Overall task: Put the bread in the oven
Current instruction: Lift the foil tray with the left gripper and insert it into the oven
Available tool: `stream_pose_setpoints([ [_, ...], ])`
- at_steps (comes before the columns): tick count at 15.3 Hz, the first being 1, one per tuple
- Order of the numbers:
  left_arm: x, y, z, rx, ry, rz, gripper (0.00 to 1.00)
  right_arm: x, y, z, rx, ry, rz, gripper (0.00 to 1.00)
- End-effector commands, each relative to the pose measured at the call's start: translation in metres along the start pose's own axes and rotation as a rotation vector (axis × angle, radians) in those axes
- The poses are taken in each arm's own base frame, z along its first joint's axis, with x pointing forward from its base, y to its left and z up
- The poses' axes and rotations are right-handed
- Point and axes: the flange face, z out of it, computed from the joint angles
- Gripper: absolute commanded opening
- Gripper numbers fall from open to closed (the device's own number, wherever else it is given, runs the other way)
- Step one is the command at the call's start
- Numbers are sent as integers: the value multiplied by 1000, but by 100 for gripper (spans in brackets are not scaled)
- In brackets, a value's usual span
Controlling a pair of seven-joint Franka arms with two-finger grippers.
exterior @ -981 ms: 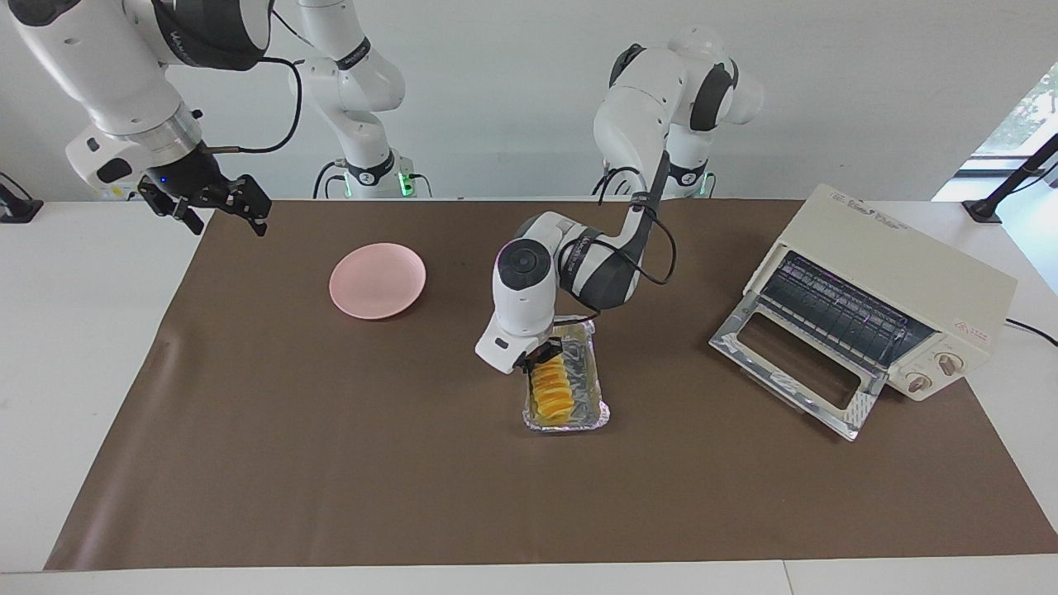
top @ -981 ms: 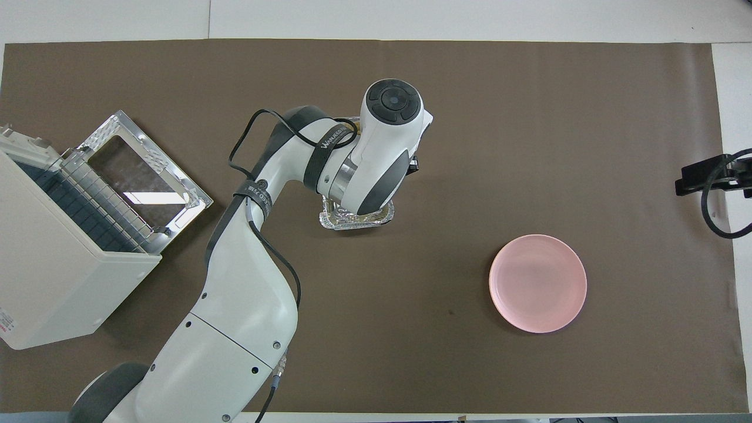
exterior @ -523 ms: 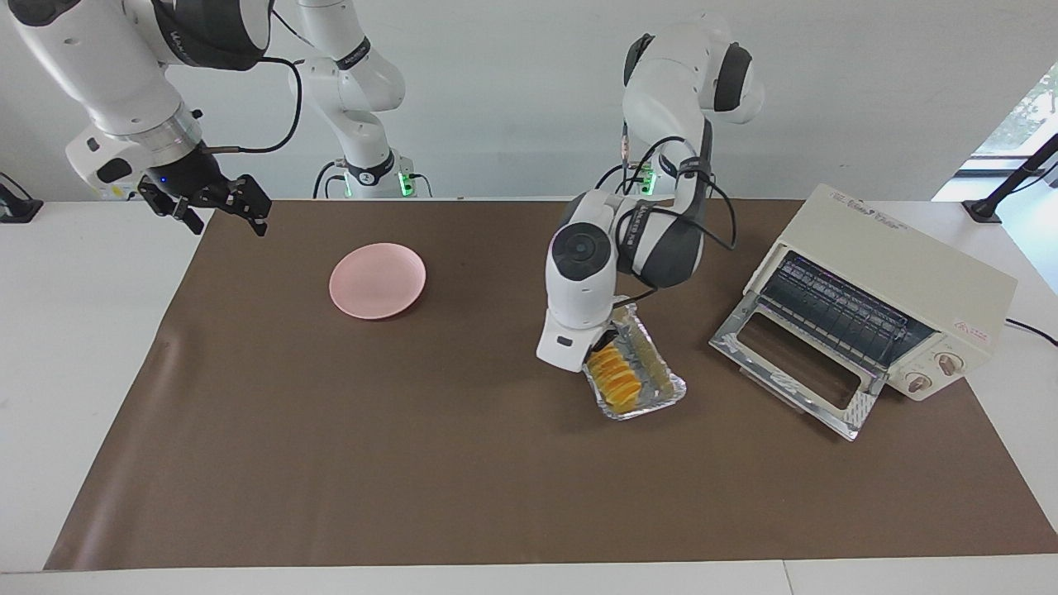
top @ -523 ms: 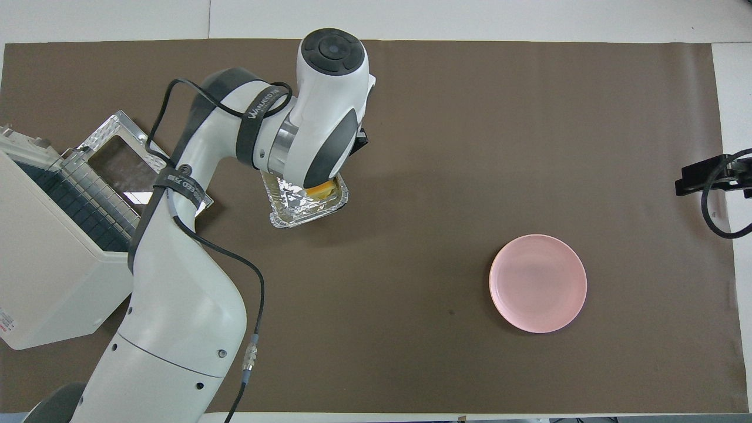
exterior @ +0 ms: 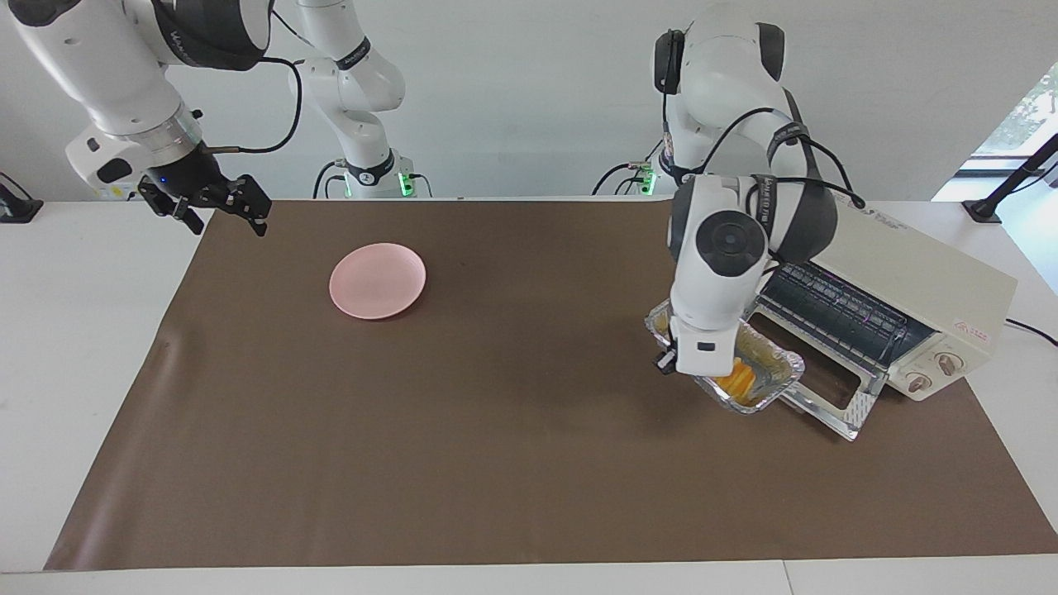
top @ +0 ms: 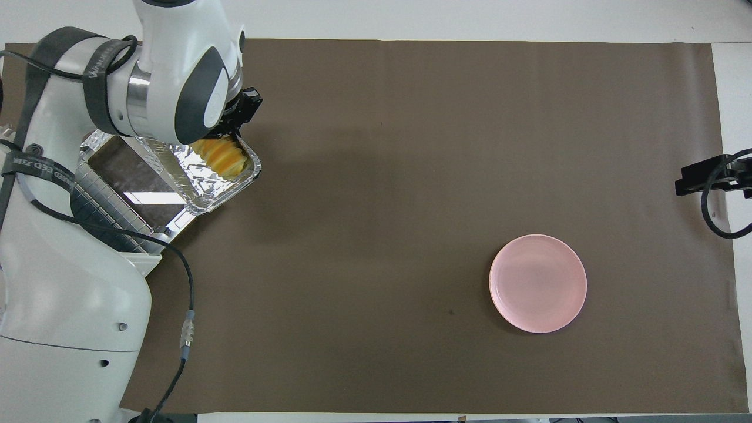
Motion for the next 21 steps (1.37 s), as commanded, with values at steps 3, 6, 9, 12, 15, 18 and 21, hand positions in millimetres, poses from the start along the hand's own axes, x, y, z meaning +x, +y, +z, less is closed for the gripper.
stream_pose_setpoints([
  [3,37,-65,24,25,-101,-114,0,-6,1,-1,-8,-7,-5,100],
  [6,56,-92,31,49,-140,-155,0,-6,1,-1,-8,-7,-5,100],
  [9,65,-108,33,69,-158,-184,0,-6,1,-1,-8,-7,-5,100],
  [12,74,-125,38,92,-174,-202,0,-6,1,-1,-8,-7,-5,100],
  [15,81,-140,42,98,-183,-180,0,-6,1,-1,-8,-7,-5,100],
  [18,88,-150,43,104,-176,-192,0,-6,1,-1,-8,-7,-5,100],
  [21,100,-166,49,109,-176,-156,0,-6,1,-1,-8,-7,-5,100],
])
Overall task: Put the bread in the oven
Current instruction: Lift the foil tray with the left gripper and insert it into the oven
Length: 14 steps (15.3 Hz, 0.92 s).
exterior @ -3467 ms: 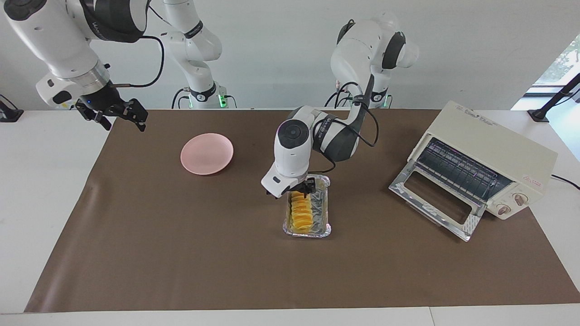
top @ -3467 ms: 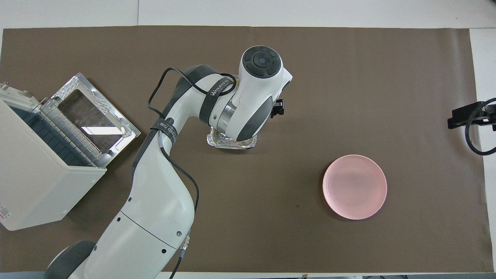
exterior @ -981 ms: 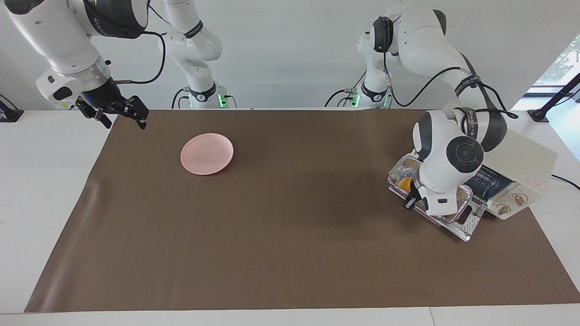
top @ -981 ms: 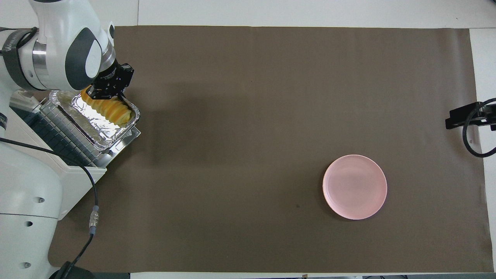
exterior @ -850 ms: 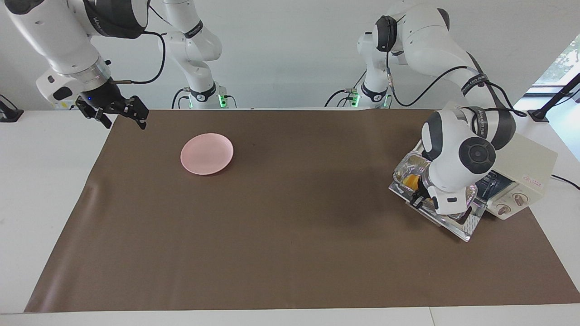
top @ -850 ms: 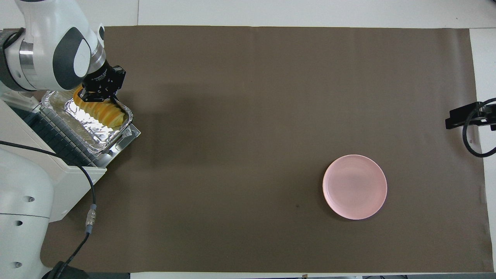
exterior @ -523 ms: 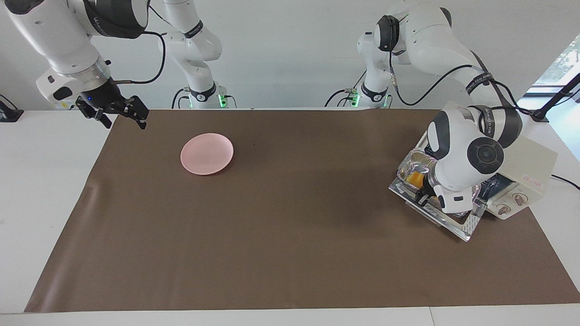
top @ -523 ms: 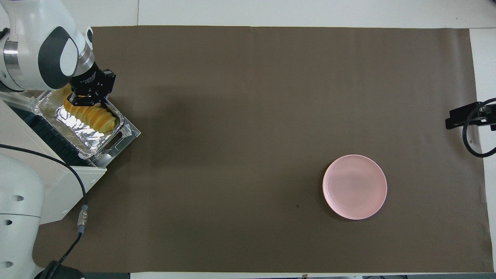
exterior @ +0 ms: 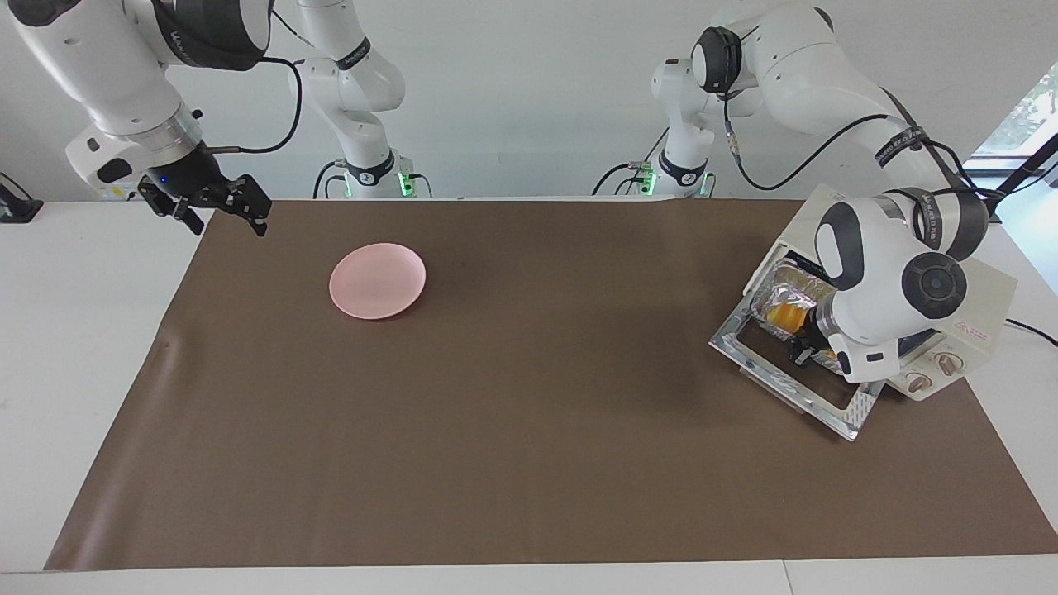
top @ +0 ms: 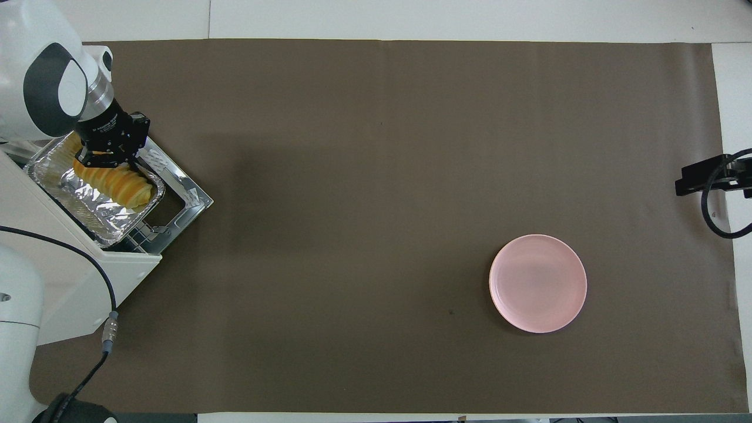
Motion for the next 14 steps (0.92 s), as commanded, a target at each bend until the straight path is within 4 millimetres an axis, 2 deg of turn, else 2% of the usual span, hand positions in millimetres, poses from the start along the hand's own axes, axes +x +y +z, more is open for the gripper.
stream_pose_setpoints([
  [1,13,-26,1,4,-10,25,0,-6,1,-1,-8,-7,-5,100],
  [3,21,-34,3,1,-18,36,0,-6,1,-1,-8,-7,-5,100],
  [7,21,-42,14,12,-31,34,0,-6,1,-1,-8,-7,-5,100],
  [12,24,-47,18,42,-3,33,0,-6,1,-1,-8,-7,-5,100],
  [14,19,-45,25,61,15,44,0,-6,1,-1,-8,-7,-5,100],
])
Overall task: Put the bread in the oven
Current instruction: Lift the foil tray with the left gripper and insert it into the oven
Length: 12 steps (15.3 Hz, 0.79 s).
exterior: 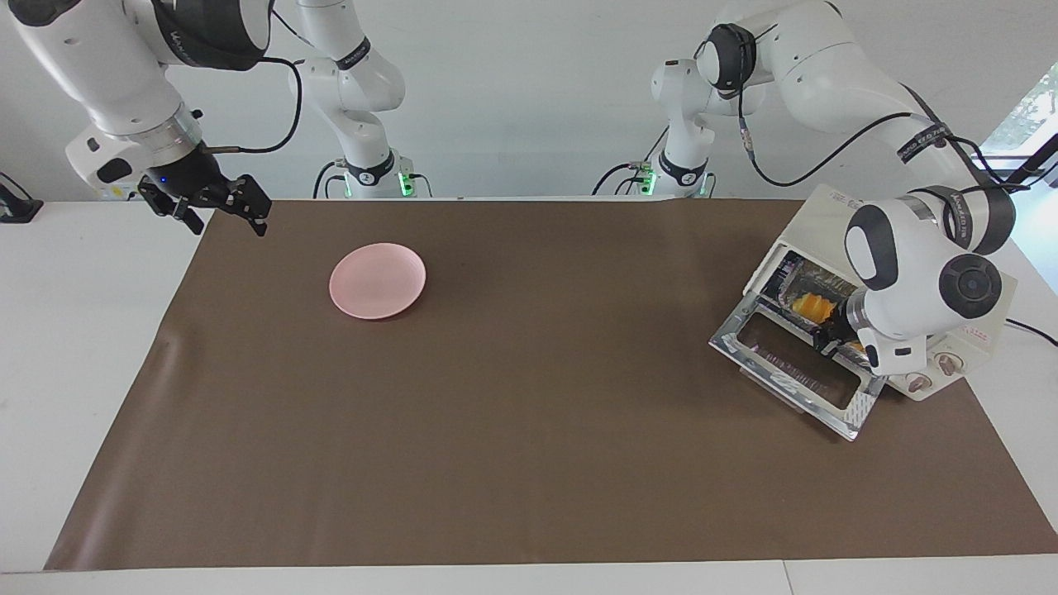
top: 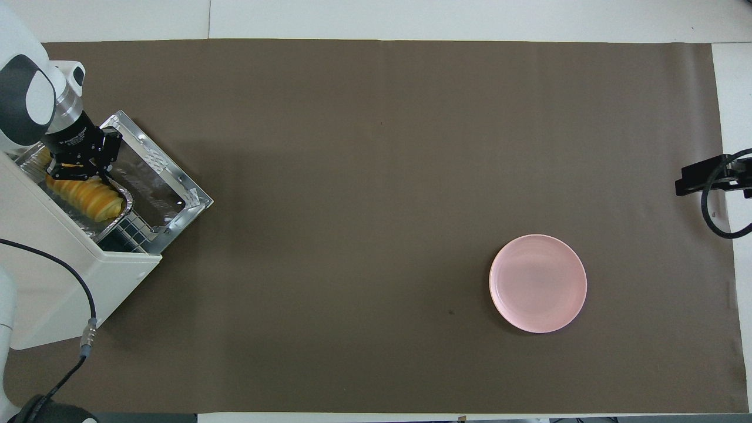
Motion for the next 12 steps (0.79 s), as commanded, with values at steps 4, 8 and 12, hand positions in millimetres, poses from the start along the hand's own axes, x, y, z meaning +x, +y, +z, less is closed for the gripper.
stream_pose_setpoints([
  [4,-15,-4,13,1,43,26,0,-6,1,-1,-8,-7,-5,100],
  [8,-13,-6,14,12,54,24,0,-6,1,-1,-8,-7,-5,100],
  [12,-13,-8,15,30,65,27,0,-6,1,-1,-8,-7,-5,100],
])
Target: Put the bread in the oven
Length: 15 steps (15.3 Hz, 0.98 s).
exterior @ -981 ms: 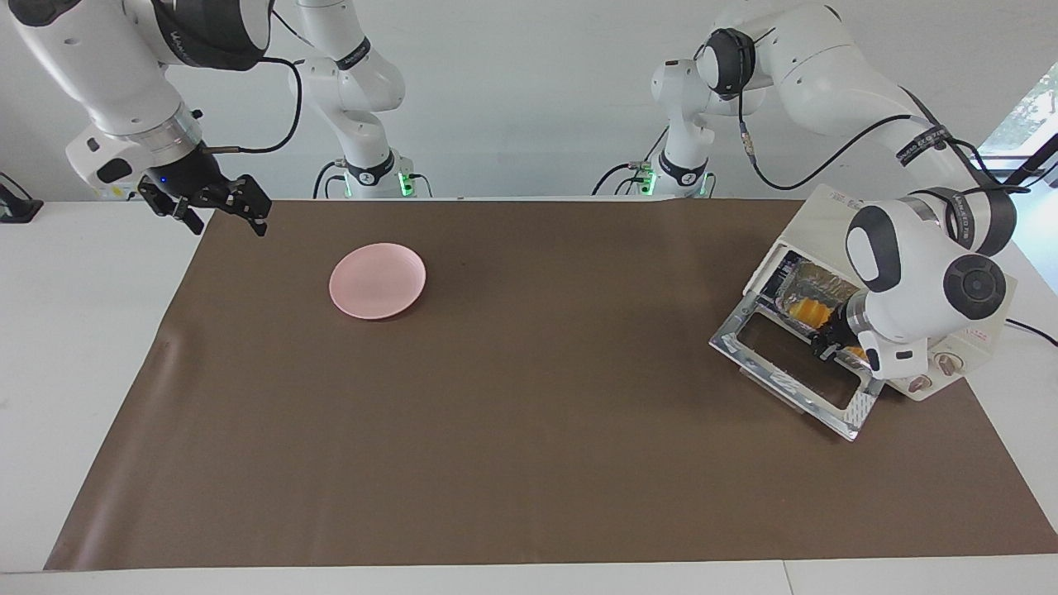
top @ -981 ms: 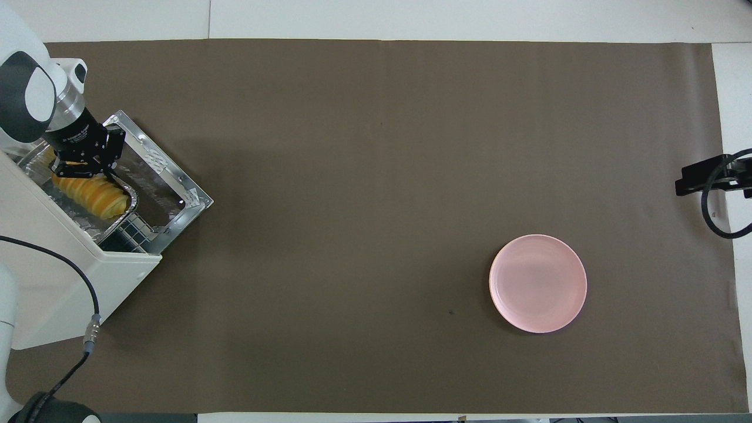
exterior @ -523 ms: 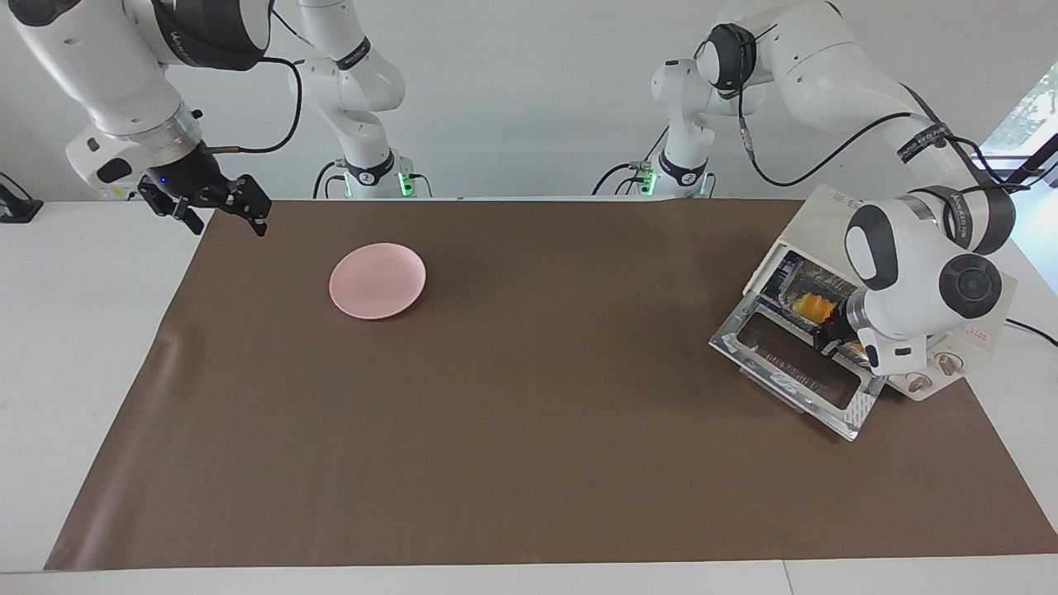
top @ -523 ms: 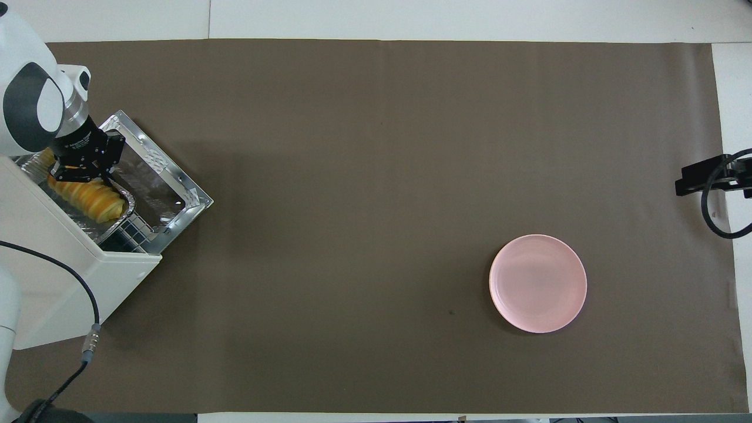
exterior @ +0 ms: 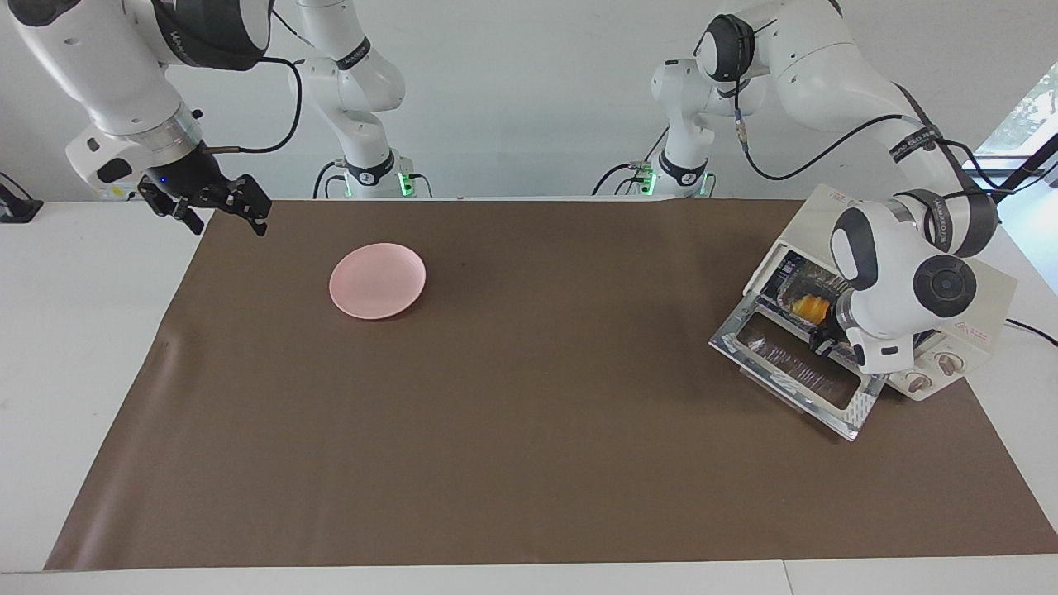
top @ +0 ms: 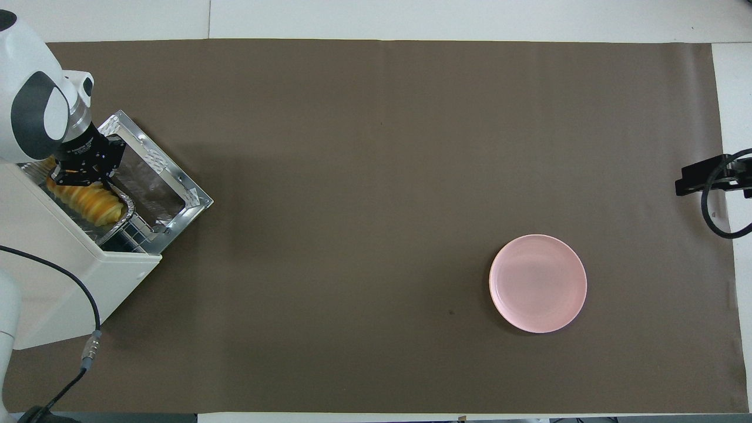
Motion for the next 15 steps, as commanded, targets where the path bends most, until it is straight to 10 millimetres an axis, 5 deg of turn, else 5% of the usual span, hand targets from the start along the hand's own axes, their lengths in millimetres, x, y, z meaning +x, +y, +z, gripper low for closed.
stream_pose_setpoints([
  [1,-10,-7,-1,8,21,14,0,-6,1,-1,-8,-7,-5,100],
  [8,-10,-6,-1,9,20,49,0,-6,1,-1,-8,-7,-5,100],
  [11,-10,-6,-1,9,20,64,22,-6,1,-1,-8,-7,-5,100],
  [12,-11,-6,-1,10,19,66,39,-6,1,-1,-8,-7,-5,100],
  [13,-11,-7,0,12,16,66,78,-6,1,-1,-8,-7,-5,100],
  [14,-12,-6,-2,12,17,66,100,-6,1,-1,-8,-7,-5,100],
  [15,-13,-5,-4,11,23,68,100,-6,1,-1,-8,-8,-5,100],
])
